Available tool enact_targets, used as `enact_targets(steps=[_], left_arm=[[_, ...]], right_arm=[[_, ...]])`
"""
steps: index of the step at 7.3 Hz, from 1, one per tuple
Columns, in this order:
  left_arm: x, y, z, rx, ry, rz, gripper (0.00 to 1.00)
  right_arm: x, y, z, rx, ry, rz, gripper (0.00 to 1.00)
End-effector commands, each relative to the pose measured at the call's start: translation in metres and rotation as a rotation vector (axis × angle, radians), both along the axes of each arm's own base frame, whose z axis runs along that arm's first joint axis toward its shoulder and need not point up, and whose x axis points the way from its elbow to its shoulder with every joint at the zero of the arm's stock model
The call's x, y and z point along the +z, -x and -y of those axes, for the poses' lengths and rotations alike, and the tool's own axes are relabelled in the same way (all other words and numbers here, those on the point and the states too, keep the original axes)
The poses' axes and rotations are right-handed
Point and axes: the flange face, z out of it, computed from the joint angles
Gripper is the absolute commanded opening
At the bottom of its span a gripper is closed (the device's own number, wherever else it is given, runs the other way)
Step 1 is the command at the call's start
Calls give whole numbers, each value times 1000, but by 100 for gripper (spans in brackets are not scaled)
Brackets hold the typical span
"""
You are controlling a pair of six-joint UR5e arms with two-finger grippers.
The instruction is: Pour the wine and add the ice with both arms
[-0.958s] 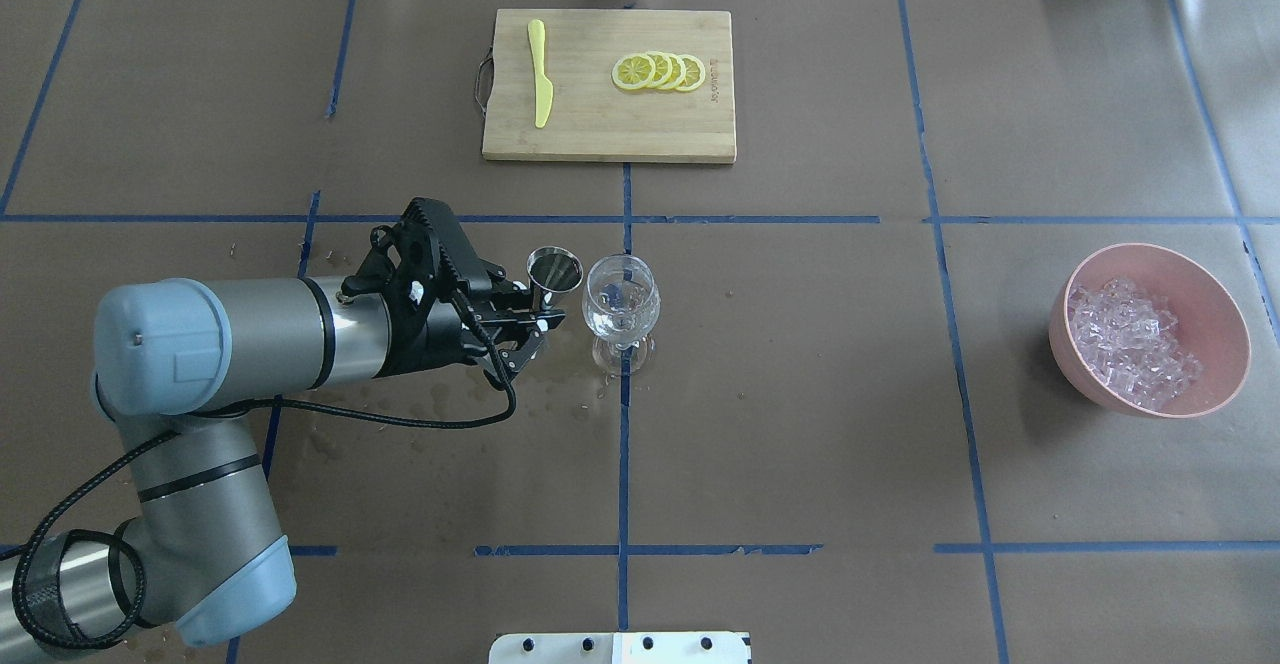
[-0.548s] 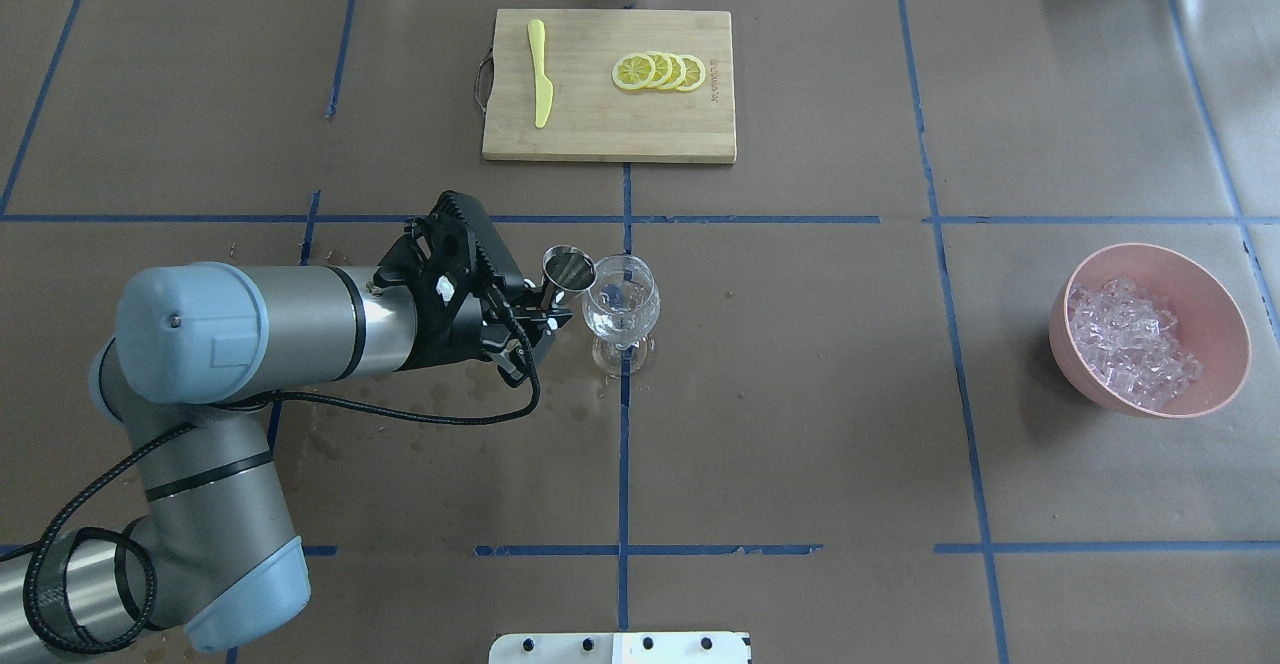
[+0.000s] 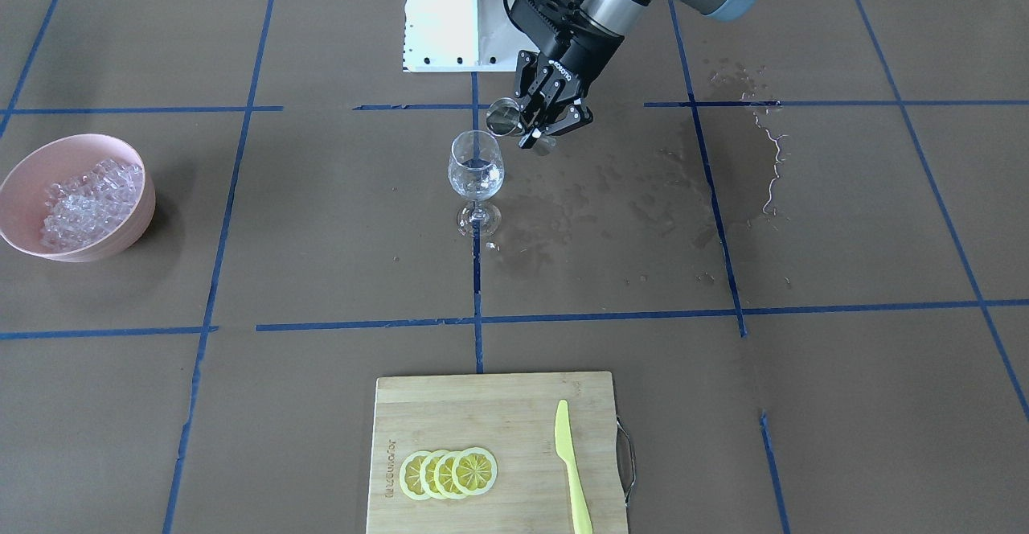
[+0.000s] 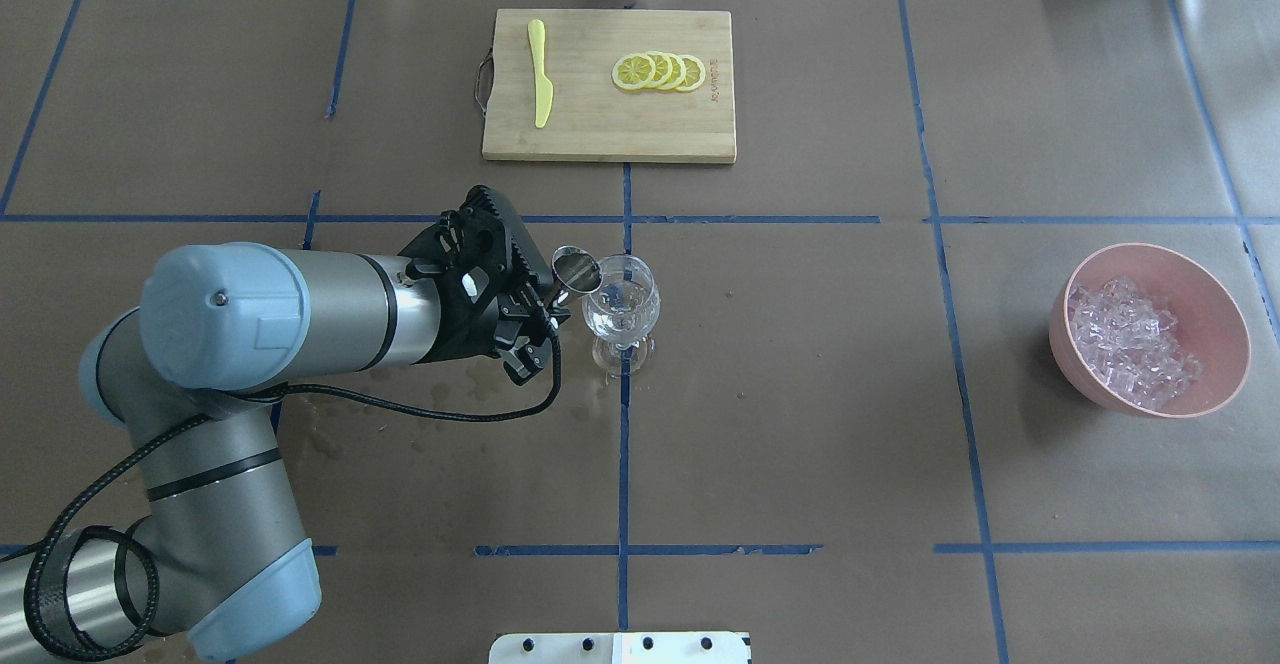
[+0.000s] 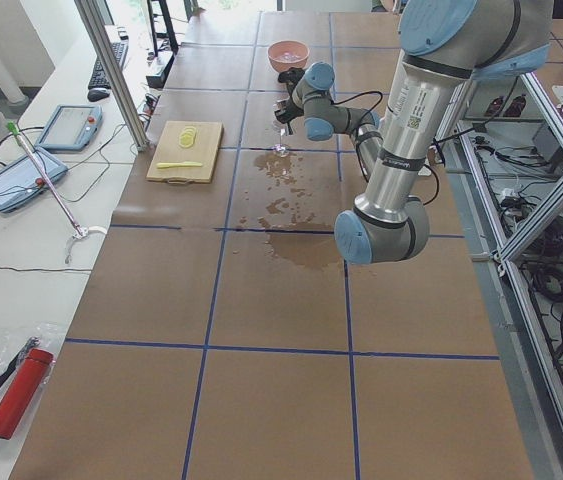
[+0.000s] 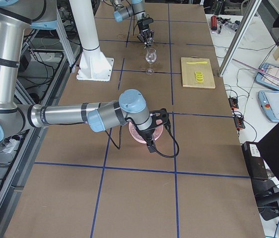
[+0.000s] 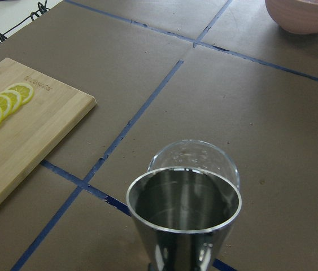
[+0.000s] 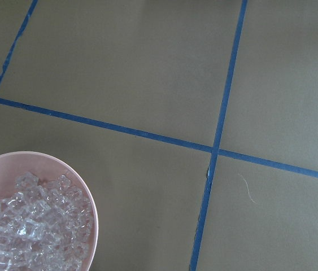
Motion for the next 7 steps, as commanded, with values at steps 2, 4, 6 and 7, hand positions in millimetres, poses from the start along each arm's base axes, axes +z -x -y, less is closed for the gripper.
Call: enact_targets(steps=[2, 4, 6, 7], left_arm=[[-28, -6, 4, 2, 22, 86, 0], [-34, -10, 6, 3, 48, 138, 0], [-36, -11, 7, -1, 67, 182, 0], [-34, -12, 8, 1, 64, 204, 0]], right_arm=[[1, 0, 0, -1, 1, 0, 100], [2, 0, 0, -2, 1, -1, 100], [2, 0, 0, -2, 3, -1, 100], [2, 0, 0, -3, 0, -1, 100]])
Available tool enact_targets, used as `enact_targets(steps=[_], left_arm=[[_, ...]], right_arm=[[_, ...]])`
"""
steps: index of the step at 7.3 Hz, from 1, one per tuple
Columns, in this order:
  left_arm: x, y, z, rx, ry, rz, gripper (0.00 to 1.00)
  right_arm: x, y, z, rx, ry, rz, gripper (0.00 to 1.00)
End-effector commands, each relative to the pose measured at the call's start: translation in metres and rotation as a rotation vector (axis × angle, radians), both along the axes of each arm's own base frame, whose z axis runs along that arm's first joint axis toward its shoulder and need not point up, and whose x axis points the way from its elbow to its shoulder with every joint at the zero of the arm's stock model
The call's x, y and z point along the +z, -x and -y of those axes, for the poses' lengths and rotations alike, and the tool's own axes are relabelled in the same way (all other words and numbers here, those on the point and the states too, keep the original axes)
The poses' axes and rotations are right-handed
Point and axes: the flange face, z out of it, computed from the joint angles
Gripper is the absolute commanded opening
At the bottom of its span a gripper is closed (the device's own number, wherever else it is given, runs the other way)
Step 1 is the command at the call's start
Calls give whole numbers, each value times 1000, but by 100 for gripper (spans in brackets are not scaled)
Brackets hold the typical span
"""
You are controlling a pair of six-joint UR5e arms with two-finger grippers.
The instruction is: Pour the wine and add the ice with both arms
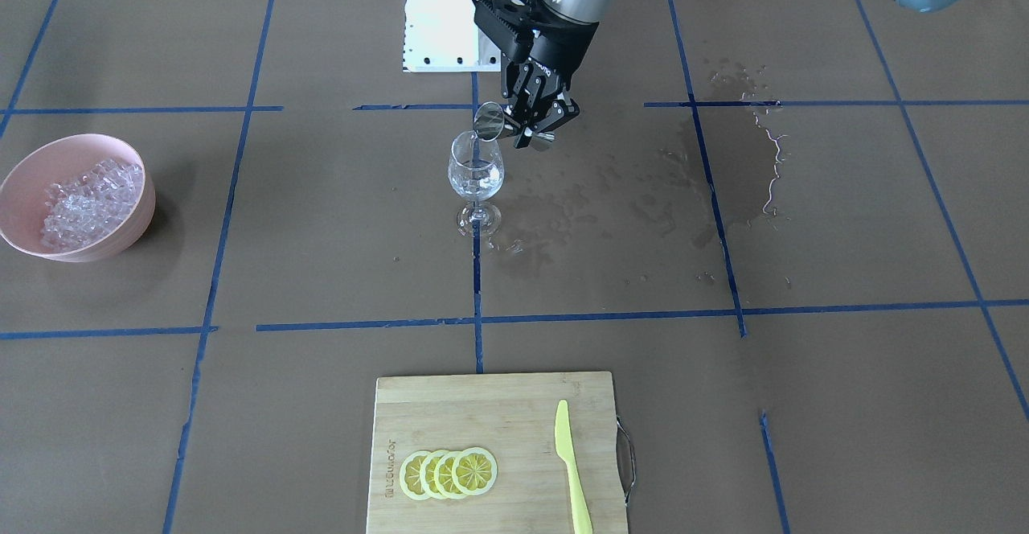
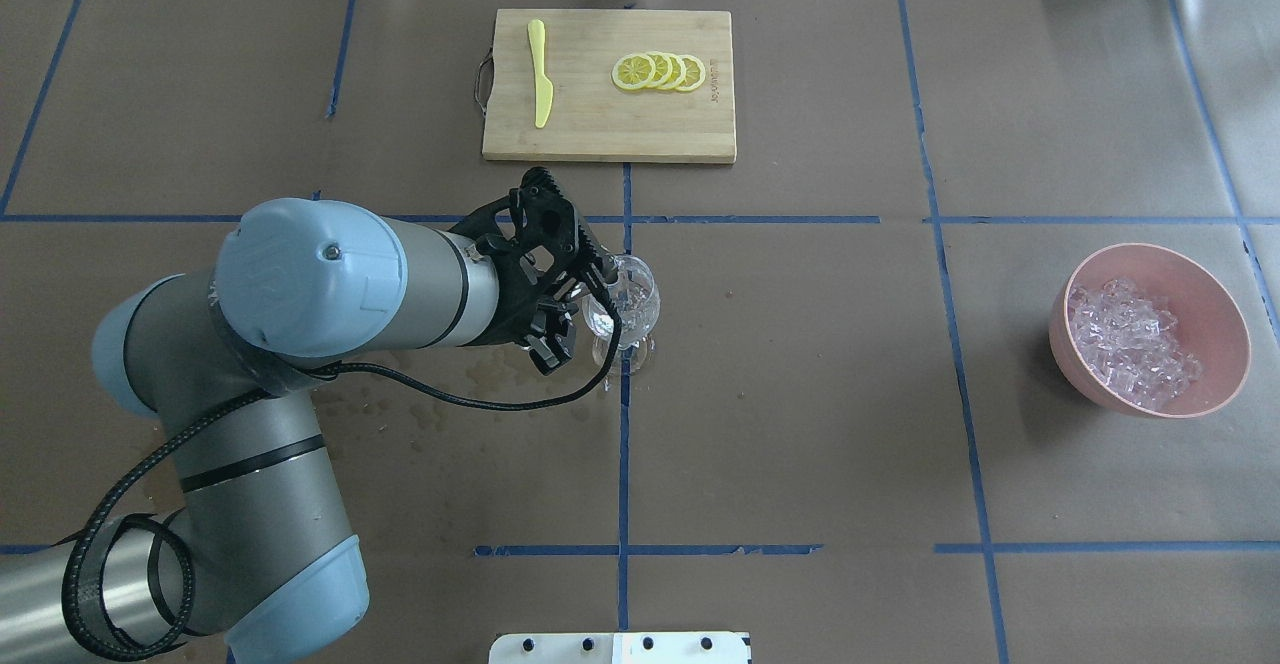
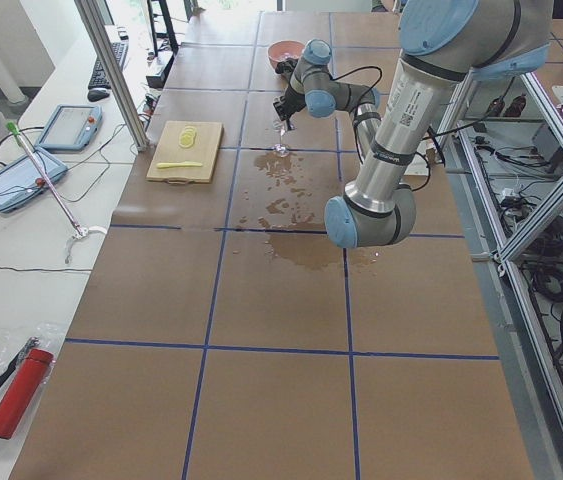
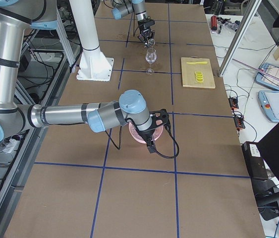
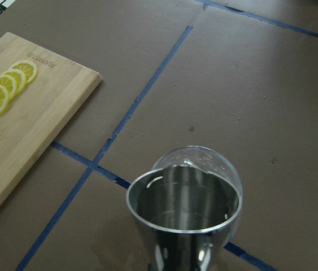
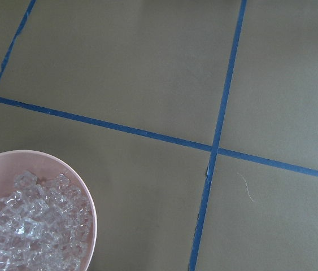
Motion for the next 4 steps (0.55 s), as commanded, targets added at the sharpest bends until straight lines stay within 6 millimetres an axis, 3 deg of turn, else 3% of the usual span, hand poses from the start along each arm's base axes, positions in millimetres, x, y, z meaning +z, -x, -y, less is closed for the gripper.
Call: enact_targets(steps=[1, 4], left_arm=[[0, 1, 0, 6, 5, 61, 0], [-32, 1, -1, 11, 31, 136, 0]], right_arm=[[0, 0, 0, 0, 0, 0, 100], [0, 0, 0, 0, 0, 0, 100]])
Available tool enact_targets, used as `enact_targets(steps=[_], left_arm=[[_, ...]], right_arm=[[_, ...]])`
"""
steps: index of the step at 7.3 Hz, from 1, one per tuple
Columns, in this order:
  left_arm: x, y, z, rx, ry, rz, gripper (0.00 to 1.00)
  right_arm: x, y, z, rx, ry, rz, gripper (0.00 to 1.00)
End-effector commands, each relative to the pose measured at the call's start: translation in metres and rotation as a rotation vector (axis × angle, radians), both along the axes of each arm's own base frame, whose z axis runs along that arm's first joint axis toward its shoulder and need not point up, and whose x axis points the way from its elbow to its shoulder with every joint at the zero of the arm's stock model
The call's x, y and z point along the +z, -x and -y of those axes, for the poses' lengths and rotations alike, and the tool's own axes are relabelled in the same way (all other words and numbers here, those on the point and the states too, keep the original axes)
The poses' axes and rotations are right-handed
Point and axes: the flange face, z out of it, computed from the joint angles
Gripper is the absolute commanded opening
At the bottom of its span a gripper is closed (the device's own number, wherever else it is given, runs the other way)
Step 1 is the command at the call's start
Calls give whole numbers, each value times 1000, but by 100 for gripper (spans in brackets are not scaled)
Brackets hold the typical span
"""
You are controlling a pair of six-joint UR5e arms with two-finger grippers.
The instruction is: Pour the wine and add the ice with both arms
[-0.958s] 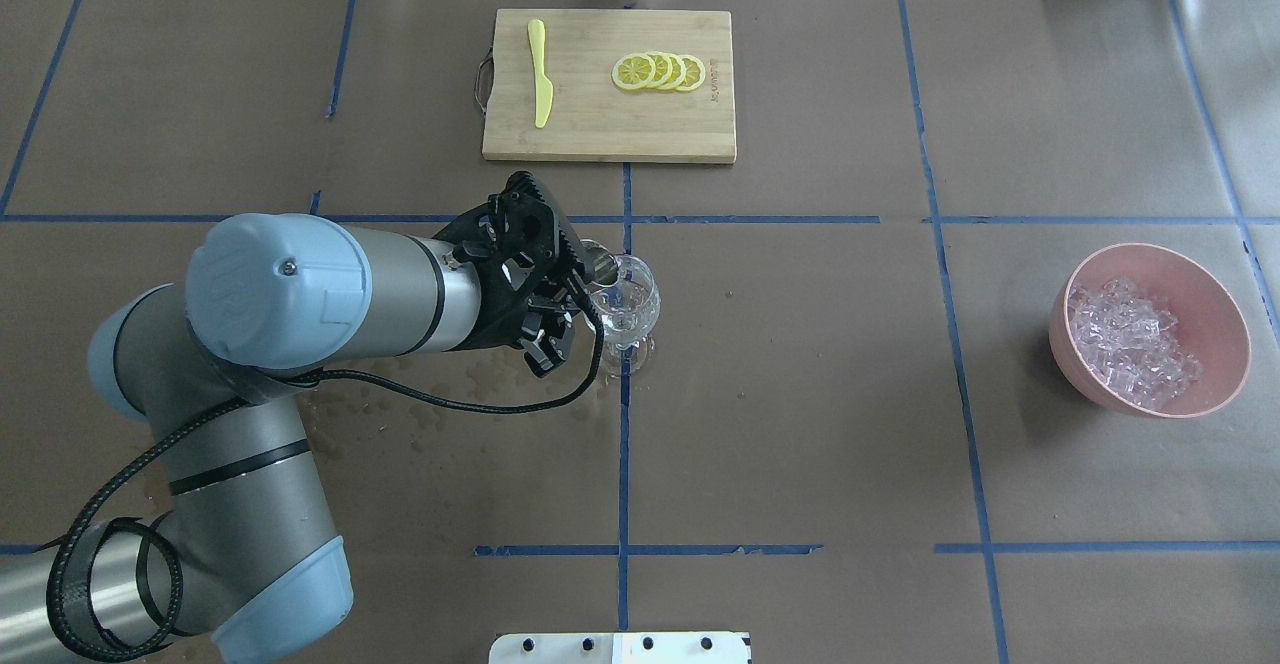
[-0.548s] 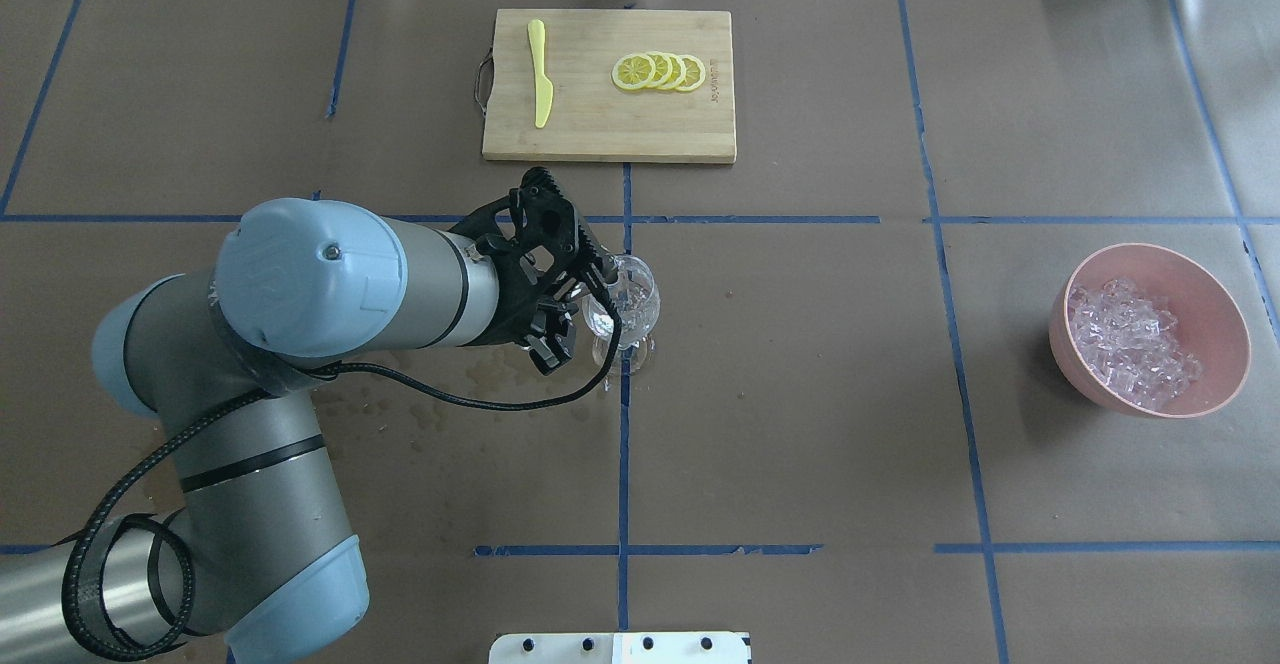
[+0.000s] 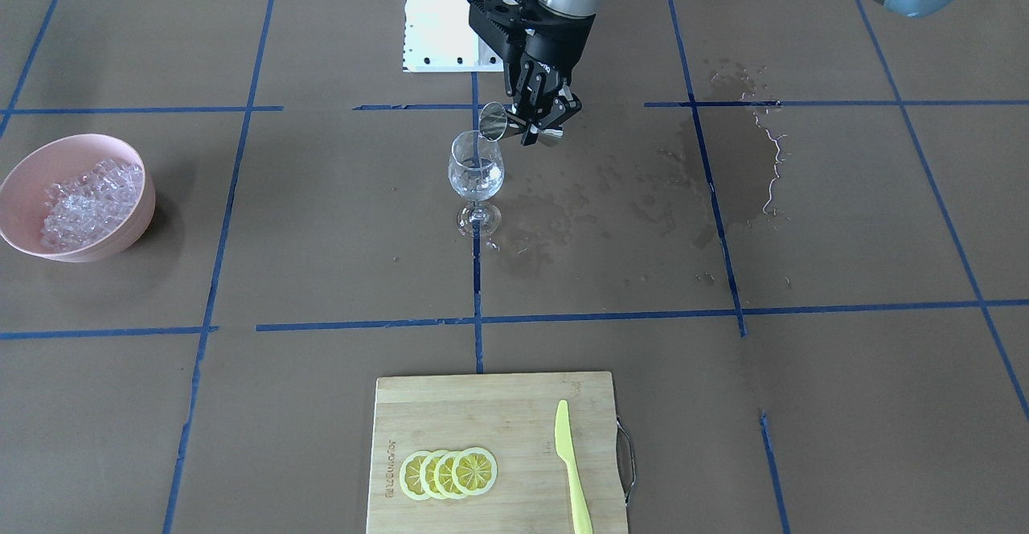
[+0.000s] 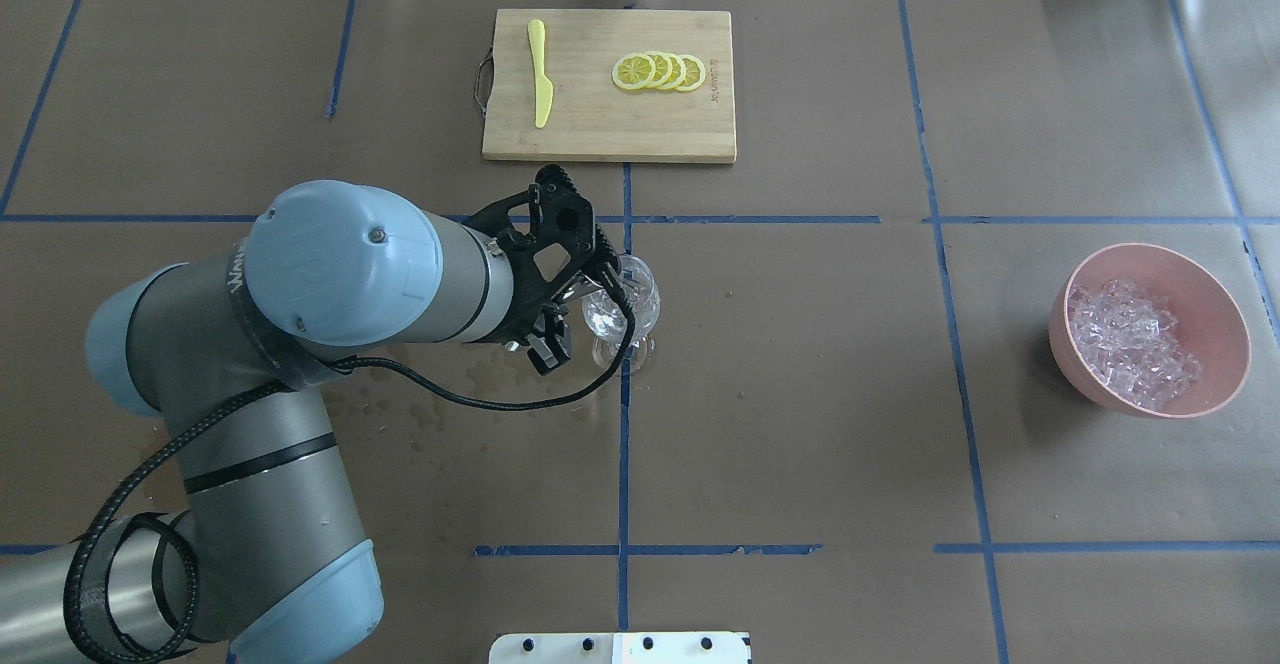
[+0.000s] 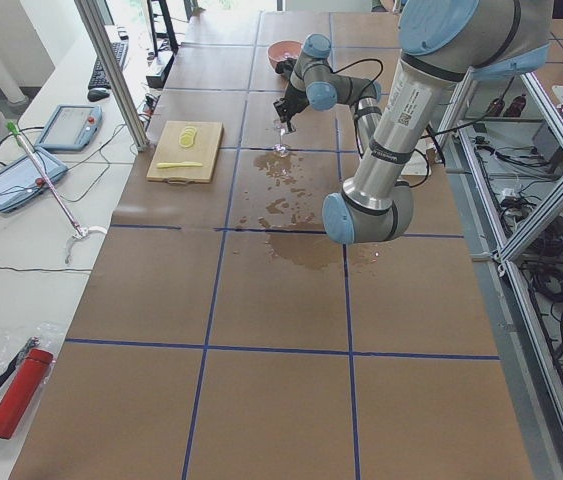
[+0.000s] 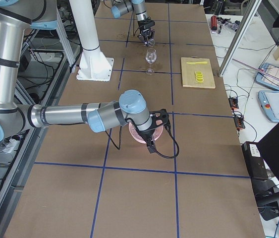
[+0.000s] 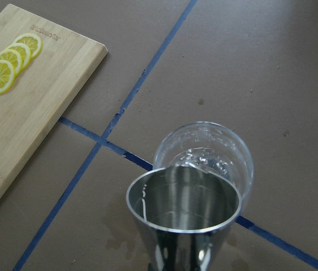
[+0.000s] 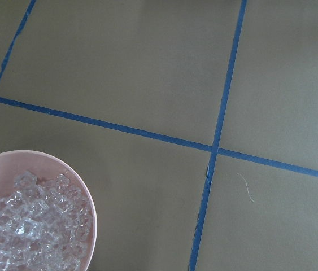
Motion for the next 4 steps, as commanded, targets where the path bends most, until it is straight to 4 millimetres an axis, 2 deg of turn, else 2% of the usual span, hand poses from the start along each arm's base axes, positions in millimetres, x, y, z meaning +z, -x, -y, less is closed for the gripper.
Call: enact_targets(steps=[1, 2, 4], left_arm=[[-11, 0, 1, -5, 10, 60, 0], [-9, 1, 5, -36, 4, 95, 0], [-29, 2, 6, -41, 31, 164, 0]], right_arm=[[0, 0, 0, 0, 0, 0, 100], [0, 0, 0, 0, 0, 0, 100], [-1, 0, 0, 1, 0, 0, 100]])
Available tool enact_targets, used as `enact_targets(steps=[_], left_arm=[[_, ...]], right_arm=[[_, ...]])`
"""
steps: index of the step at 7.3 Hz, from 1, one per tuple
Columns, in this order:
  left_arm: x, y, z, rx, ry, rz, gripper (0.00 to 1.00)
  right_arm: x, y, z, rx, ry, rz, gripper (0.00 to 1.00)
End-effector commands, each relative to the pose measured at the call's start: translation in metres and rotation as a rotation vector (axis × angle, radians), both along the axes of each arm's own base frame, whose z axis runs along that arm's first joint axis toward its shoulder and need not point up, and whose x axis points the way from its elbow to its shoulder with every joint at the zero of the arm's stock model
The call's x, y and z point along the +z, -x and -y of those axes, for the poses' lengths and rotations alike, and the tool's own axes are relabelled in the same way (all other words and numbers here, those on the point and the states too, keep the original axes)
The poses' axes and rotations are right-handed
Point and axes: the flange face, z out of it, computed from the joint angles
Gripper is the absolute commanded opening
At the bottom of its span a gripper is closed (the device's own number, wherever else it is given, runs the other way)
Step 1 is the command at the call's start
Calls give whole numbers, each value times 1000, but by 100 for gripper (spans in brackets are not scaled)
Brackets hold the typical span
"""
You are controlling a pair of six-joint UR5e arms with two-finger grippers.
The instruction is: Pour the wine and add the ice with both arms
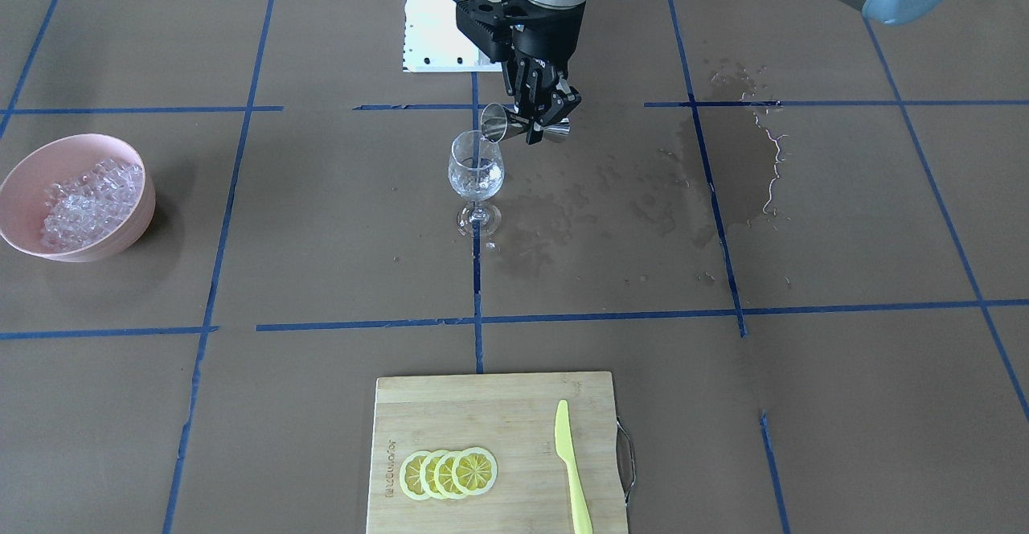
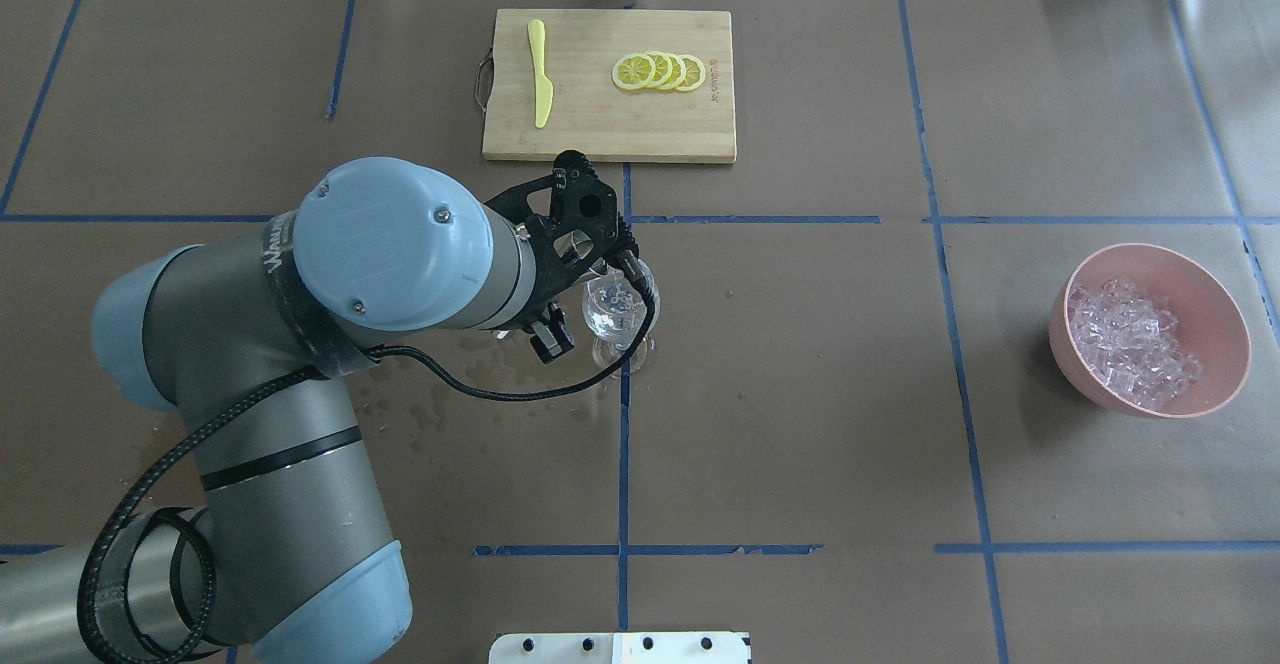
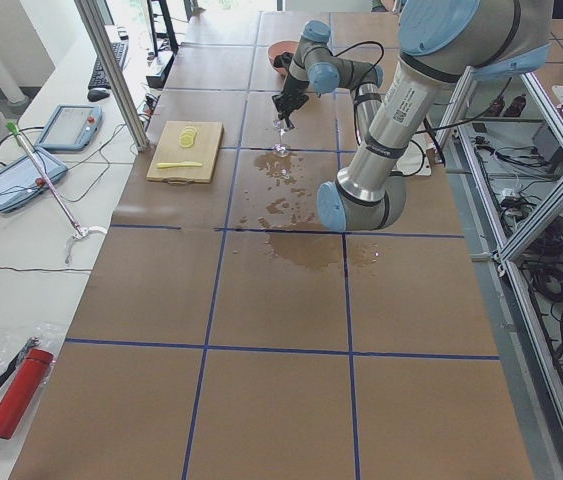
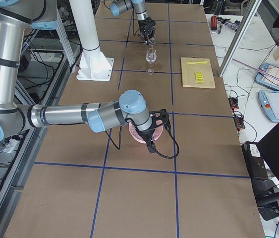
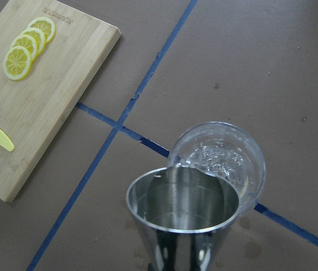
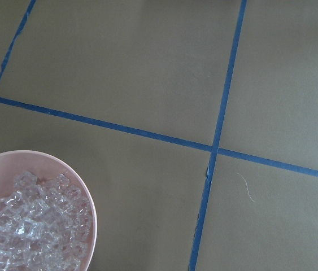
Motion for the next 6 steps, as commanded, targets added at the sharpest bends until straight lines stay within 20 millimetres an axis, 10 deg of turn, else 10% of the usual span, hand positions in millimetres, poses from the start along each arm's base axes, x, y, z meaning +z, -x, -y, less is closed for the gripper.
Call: enact_targets(steps=[1, 6], left_arm=[[-17, 0, 1, 5, 10, 72, 0], [-23, -9, -10, 10, 25, 183, 0]], right_arm=[[0, 0, 0, 0, 1, 0, 100], [0, 0, 0, 0, 1, 0, 100]])
